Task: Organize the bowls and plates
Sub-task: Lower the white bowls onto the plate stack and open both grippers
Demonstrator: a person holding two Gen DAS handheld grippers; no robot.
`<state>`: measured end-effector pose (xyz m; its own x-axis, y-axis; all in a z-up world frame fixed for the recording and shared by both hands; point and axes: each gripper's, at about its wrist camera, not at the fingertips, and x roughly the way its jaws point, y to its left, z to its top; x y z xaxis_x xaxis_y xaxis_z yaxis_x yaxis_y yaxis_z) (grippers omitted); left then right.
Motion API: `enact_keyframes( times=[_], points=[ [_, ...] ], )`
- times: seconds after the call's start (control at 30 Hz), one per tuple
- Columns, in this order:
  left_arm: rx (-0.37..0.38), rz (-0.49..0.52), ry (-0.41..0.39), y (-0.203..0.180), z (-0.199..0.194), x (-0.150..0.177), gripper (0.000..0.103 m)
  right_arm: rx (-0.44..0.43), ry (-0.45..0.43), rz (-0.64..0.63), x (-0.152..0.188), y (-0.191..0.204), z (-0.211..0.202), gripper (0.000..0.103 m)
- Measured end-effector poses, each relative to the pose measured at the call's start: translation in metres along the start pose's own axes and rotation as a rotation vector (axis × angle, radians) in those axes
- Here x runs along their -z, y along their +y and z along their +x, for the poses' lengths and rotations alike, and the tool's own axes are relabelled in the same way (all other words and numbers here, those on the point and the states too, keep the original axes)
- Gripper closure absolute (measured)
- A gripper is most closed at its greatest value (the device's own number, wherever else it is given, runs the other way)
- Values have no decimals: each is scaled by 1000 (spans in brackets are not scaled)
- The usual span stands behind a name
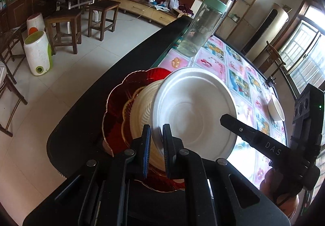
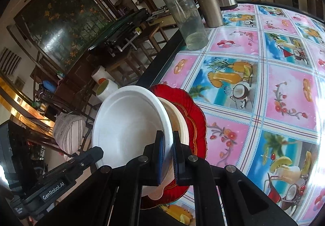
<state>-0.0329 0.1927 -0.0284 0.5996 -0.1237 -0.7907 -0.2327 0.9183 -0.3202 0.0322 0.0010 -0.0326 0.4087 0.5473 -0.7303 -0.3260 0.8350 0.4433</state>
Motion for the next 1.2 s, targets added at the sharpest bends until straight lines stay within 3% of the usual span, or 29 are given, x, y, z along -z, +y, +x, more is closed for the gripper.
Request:
enact_keyframes(
  times=[0.7, 0.87, 1.07, 1.2],
  points=[
    [-50, 12, 13, 3, 6, 0, 94, 31, 8, -49, 2, 6, 11, 89],
    [-83, 22, -8, 4, 1, -1, 90, 49, -28, -71, 0, 6, 1, 77],
    [-133, 52, -16, 5, -3, -2, 90, 32, -97, -37, -7, -9, -20, 76],
    [-173, 40, -68, 10, -15, -6, 90, 32, -111, 26, -13, -32, -27, 74]
  ],
)
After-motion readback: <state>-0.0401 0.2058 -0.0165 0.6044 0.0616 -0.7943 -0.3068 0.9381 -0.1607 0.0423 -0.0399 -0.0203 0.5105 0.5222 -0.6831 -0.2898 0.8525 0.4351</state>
